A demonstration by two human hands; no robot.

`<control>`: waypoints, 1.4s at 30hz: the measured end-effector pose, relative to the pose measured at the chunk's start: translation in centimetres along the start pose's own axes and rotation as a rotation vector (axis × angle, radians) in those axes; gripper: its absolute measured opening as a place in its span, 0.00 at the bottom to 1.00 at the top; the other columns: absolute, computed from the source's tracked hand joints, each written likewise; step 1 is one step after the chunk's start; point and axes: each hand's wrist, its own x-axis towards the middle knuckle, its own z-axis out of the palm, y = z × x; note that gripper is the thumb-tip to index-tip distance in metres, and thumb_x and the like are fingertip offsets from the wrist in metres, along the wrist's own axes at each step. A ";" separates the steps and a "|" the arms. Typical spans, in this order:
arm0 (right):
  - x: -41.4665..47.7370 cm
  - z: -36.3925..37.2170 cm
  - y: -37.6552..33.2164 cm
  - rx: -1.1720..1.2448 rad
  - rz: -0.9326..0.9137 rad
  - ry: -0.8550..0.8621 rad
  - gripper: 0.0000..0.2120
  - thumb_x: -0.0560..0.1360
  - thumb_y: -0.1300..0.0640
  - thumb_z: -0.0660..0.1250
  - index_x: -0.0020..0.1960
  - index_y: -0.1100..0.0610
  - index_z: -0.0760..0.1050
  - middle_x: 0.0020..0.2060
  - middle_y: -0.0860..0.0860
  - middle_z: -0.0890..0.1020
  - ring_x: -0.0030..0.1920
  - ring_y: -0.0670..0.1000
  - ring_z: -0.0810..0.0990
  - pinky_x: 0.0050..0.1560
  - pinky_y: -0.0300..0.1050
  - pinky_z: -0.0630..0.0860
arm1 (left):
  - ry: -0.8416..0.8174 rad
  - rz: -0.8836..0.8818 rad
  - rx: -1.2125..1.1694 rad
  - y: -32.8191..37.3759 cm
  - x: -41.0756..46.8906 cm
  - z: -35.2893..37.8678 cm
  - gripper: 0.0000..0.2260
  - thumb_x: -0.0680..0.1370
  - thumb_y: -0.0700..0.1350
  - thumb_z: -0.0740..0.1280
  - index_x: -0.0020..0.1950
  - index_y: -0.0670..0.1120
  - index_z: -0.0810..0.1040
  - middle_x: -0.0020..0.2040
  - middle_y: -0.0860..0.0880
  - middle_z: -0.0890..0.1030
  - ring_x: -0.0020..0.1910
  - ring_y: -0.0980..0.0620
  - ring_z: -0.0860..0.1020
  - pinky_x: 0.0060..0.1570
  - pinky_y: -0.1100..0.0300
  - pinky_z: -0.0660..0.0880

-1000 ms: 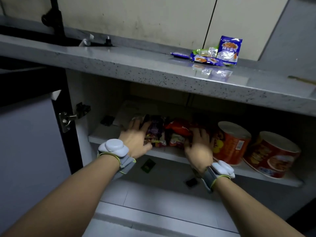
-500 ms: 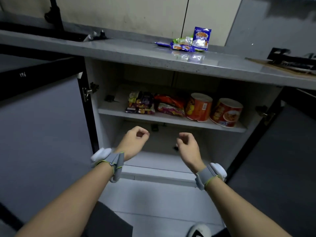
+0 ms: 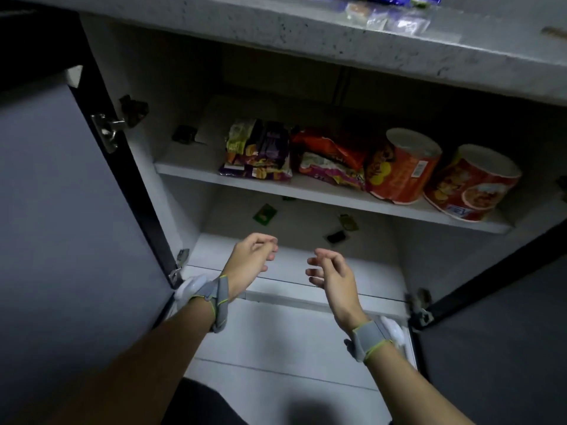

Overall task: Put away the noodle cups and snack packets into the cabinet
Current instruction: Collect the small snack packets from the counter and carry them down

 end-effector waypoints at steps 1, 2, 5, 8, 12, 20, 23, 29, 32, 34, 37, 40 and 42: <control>0.7 0.2 -1.1 -0.013 0.019 0.011 0.06 0.80 0.58 0.60 0.50 0.56 0.75 0.44 0.53 0.80 0.39 0.52 0.79 0.42 0.42 0.75 | 0.000 -0.028 0.010 1.1 0.7 0.0 0.07 0.80 0.45 0.62 0.54 0.47 0.78 0.49 0.49 0.83 0.47 0.53 0.80 0.46 0.59 0.76; 0.8 0.5 -2.7 -0.009 0.040 0.019 0.06 0.80 0.58 0.60 0.51 0.56 0.75 0.43 0.53 0.80 0.38 0.52 0.79 0.42 0.42 0.74 | -0.006 -0.055 0.006 2.6 0.7 -0.1 0.07 0.80 0.44 0.62 0.55 0.46 0.78 0.49 0.49 0.82 0.47 0.53 0.80 0.45 0.59 0.76; -0.8 1.2 -9.6 -0.024 0.068 0.006 0.07 0.80 0.60 0.58 0.52 0.58 0.75 0.43 0.54 0.80 0.38 0.52 0.78 0.41 0.42 0.73 | -0.066 -0.105 0.062 9.3 -0.5 -1.3 0.08 0.80 0.44 0.63 0.56 0.44 0.78 0.50 0.47 0.82 0.47 0.51 0.79 0.42 0.61 0.75; -3.4 1.7 -16.6 -0.076 0.141 -0.004 0.08 0.80 0.60 0.58 0.54 0.59 0.75 0.44 0.54 0.80 0.40 0.53 0.78 0.44 0.44 0.74 | -0.095 -0.167 0.114 16.4 -2.0 -3.1 0.08 0.80 0.44 0.63 0.56 0.44 0.78 0.49 0.45 0.82 0.45 0.51 0.79 0.39 0.62 0.73; -8.1 2.6 -27.7 -0.069 0.235 0.026 0.08 0.80 0.63 0.58 0.53 0.59 0.76 0.44 0.56 0.80 0.38 0.52 0.78 0.43 0.43 0.73 | -0.111 -0.264 0.093 26.9 -5.9 -5.5 0.06 0.80 0.43 0.62 0.55 0.46 0.76 0.47 0.46 0.81 0.41 0.52 0.78 0.36 0.62 0.72; -13.0 5.0 -46.5 -0.062 0.260 0.071 0.06 0.80 0.57 0.61 0.51 0.57 0.76 0.45 0.55 0.82 0.41 0.53 0.80 0.45 0.45 0.76 | -0.318 -0.291 0.162 45.5 -9.7 -11.3 0.06 0.80 0.44 0.63 0.44 0.50 0.74 0.43 0.48 0.81 0.37 0.53 0.78 0.35 0.61 0.71; -10.4 5.8 -51.0 -0.018 0.224 0.083 0.08 0.80 0.57 0.60 0.53 0.59 0.75 0.45 0.55 0.81 0.40 0.53 0.79 0.43 0.43 0.76 | -0.288 -0.220 0.156 51.4 -6.2 -12.4 0.08 0.81 0.46 0.63 0.42 0.49 0.74 0.41 0.51 0.80 0.37 0.54 0.78 0.36 0.62 0.71; -5.1 3.2 -53.8 -0.008 0.170 0.127 0.06 0.80 0.55 0.60 0.50 0.55 0.75 0.44 0.53 0.81 0.37 0.50 0.79 0.40 0.40 0.77 | -0.219 -0.143 0.154 55.9 -0.7 -9.5 0.08 0.81 0.44 0.63 0.41 0.49 0.73 0.43 0.47 0.79 0.35 0.54 0.76 0.34 0.62 0.69; -1.2 1.2 -54.3 -0.020 0.176 0.141 0.05 0.80 0.57 0.60 0.48 0.53 0.74 0.44 0.54 0.80 0.37 0.51 0.78 0.41 0.43 0.75 | -0.234 -0.148 0.176 56.7 2.1 -6.9 0.08 0.81 0.44 0.63 0.41 0.49 0.73 0.46 0.44 0.79 0.35 0.54 0.76 0.33 0.62 0.69; 1.8 0.2 -54.6 -0.017 0.185 0.137 0.04 0.80 0.58 0.60 0.49 0.54 0.73 0.45 0.54 0.79 0.37 0.51 0.77 0.40 0.43 0.74 | -0.234 -0.146 0.210 57.3 4.6 -5.2 0.08 0.80 0.44 0.64 0.41 0.50 0.73 0.47 0.45 0.79 0.35 0.55 0.76 0.34 0.62 0.69; 8.3 -1.6 -55.6 -0.003 0.182 0.093 0.05 0.80 0.56 0.60 0.52 0.56 0.72 0.45 0.55 0.79 0.39 0.51 0.77 0.40 0.43 0.74 | -0.171 -0.132 0.219 58.8 10.0 -2.1 0.04 0.79 0.45 0.66 0.45 0.49 0.74 0.49 0.45 0.81 0.37 0.54 0.78 0.35 0.62 0.70; 16.6 -4.1 -57.0 -0.035 0.232 0.034 0.06 0.80 0.57 0.60 0.54 0.58 0.70 0.44 0.54 0.78 0.38 0.51 0.75 0.38 0.42 0.73 | -0.108 -0.179 0.316 60.1 16.3 2.0 0.09 0.78 0.45 0.68 0.56 0.42 0.77 0.55 0.44 0.82 0.50 0.45 0.81 0.43 0.60 0.72; 19.4 -4.8 -57.7 -0.077 0.227 0.016 0.05 0.80 0.58 0.60 0.54 0.58 0.70 0.43 0.55 0.78 0.36 0.50 0.75 0.37 0.42 0.72 | -0.088 -0.202 0.399 60.2 18.1 3.3 0.10 0.76 0.45 0.70 0.55 0.41 0.78 0.53 0.44 0.80 0.54 0.44 0.80 0.49 0.58 0.72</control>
